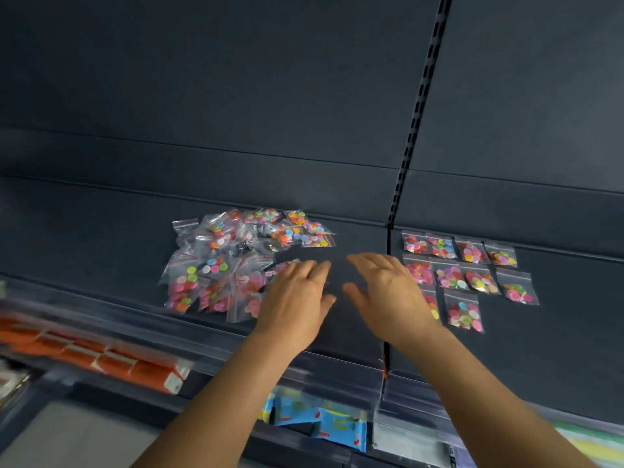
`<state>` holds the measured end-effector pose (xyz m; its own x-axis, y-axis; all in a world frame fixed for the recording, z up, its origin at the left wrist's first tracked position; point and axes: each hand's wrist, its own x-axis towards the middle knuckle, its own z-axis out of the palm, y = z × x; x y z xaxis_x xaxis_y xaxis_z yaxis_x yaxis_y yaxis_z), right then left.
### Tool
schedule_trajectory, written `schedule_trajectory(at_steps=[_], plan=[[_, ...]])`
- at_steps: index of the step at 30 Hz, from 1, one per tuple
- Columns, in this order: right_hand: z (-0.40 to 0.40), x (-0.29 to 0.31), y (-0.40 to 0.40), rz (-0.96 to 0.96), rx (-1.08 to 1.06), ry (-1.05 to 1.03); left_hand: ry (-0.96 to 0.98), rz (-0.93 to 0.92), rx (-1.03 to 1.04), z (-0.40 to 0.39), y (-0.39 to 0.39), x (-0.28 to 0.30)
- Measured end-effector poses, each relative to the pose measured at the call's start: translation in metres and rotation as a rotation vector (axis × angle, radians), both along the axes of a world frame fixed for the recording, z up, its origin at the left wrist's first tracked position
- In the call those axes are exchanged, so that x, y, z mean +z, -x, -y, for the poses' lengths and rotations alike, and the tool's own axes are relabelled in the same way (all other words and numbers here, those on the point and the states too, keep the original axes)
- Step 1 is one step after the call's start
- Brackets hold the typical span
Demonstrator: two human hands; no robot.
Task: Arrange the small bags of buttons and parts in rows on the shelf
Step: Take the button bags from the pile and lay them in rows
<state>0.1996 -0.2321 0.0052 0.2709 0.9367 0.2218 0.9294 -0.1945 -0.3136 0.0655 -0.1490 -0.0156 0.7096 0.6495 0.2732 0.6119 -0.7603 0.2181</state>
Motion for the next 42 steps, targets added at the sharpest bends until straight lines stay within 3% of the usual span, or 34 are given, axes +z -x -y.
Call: schedule_trajectory(at_steps=[6,15,22,27,34,38,42], plan=[[-0.038,-0.014,0.033,-0.056,0.015,0.058,0.020,-0.030,0.040,-0.035,0.034,-0.006],[-0.060,-0.043,0.039,-0.107,-0.053,0.157,0.033,-0.144,-0.141,-0.064,0.031,-0.028],[-0.061,-0.038,0.029,-0.196,-0.273,0.130,0.085,-0.002,-0.173,-0.071,0.014,-0.024],[-0.069,-0.034,0.034,-0.245,-0.389,0.227,0.166,-0.203,-0.192,-0.083,-0.001,-0.022],[-0.076,-0.031,0.031,-0.354,-0.436,0.264,0.144,-0.223,-0.164,-0.092,-0.008,-0.023],[-0.070,-0.035,0.030,-0.429,-0.414,0.084,0.219,-0.056,-0.153,-0.092,-0.006,-0.021],[-0.063,-0.026,0.026,-0.679,-0.426,-0.176,0.376,0.222,-0.155,-0.084,-0.005,-0.008]])
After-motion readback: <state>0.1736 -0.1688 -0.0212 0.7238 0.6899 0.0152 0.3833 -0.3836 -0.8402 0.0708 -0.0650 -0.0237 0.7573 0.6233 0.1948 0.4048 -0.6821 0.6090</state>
